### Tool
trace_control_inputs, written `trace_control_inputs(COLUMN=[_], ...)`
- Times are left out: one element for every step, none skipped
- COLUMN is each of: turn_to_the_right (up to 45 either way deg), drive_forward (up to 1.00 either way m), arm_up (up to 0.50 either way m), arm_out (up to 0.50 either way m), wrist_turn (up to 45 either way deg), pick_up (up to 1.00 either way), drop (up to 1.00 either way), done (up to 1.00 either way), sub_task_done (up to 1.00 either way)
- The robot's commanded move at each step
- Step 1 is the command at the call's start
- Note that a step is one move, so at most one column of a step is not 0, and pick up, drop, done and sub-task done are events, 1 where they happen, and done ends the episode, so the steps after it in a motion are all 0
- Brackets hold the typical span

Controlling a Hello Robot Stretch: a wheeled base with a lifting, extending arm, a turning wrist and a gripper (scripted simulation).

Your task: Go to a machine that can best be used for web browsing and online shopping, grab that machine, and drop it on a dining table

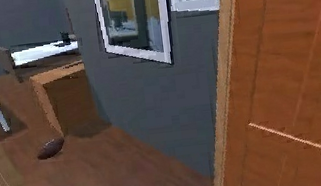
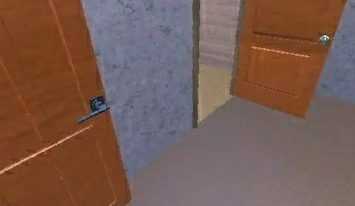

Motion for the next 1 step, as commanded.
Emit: trace_control_inputs(turn_to_the_right=[27.0], drive_forward=[0.0], arm_up=[0.0], arm_out=[0.0], wrist_turn=[0.0], pick_up=[0.0], drop=[0.0], done=[0.0], sub_task_done=[0.0])
